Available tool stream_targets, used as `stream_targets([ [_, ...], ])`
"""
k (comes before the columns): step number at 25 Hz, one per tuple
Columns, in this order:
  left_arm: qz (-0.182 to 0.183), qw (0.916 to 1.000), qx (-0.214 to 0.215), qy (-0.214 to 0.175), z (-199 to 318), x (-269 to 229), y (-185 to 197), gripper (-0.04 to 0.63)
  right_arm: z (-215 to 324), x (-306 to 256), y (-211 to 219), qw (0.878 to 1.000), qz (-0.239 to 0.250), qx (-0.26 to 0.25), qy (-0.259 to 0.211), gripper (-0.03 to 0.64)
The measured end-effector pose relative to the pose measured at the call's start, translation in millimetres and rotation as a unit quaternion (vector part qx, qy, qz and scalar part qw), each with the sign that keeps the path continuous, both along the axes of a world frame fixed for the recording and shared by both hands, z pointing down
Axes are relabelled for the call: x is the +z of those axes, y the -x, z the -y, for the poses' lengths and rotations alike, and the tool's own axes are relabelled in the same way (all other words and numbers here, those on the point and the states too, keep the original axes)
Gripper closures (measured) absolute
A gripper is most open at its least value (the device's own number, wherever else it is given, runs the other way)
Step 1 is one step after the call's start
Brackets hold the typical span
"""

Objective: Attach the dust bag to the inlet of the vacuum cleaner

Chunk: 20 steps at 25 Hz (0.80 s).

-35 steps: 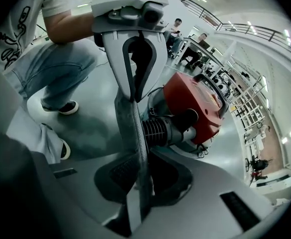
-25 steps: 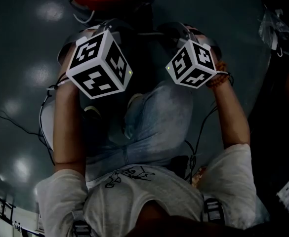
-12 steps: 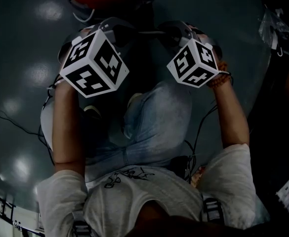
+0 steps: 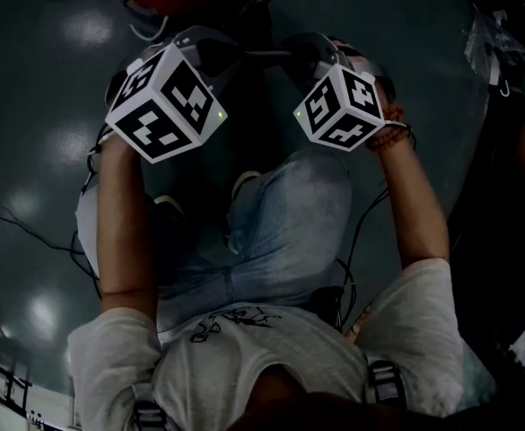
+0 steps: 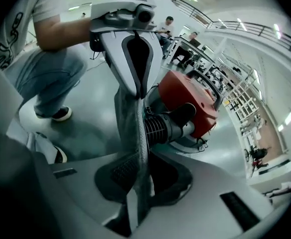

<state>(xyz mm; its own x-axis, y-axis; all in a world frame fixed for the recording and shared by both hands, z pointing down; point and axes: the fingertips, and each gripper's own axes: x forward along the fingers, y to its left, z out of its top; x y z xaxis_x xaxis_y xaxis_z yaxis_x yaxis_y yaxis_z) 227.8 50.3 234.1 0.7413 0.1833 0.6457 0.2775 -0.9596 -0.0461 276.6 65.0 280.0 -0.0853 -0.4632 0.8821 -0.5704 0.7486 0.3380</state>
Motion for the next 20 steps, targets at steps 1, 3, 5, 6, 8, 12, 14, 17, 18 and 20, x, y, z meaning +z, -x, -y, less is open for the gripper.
stream_targets([
  [1,-0.001,1.0000,-0.004,-0.009,1,-1,-2,0.580,-2,1,0,1.000,0.017,0.011,0.004,0.571],
  [3,-0.002,0.9998,-0.007,-0.017,1,-2,-4,0.580,-2,1,-1,1.000,0.025,0.019,0.003,0.571],
  [5,-0.002,1.0000,-0.008,-0.003,1,1,-1,0.580,2,-4,-1,1.000,-0.009,0.002,-0.009,0.571],
  [6,-0.001,0.9999,-0.009,0.008,2,3,2,0.580,6,-6,-1,0.999,-0.032,-0.012,-0.015,0.571],
  [8,-0.002,0.9995,-0.016,0.026,4,9,8,0.580,12,-8,1,0.997,-0.066,-0.035,-0.021,0.569],
  [12,-0.026,0.9989,-0.038,0.008,9,1,-1,0.580,11,-5,-5,1.000,-0.019,-0.003,-0.010,0.569],
  [14,-0.036,0.9980,-0.050,-0.015,13,-3,-8,0.578,8,-3,-7,0.999,0.036,0.031,0.006,0.569],
  [17,-0.041,0.9972,-0.061,-0.011,18,-2,-14,0.578,10,-2,-9,0.997,0.060,0.042,0.018,0.569],
  [18,-0.041,0.9973,-0.061,0.003,19,0,-13,0.578,12,-4,-10,0.999,0.040,0.030,0.015,0.569],
  [20,-0.037,0.9969,-0.062,0.032,20,5,-8,0.578,16,-7,-9,1.000,-0.009,-0.001,0.007,0.569],
])
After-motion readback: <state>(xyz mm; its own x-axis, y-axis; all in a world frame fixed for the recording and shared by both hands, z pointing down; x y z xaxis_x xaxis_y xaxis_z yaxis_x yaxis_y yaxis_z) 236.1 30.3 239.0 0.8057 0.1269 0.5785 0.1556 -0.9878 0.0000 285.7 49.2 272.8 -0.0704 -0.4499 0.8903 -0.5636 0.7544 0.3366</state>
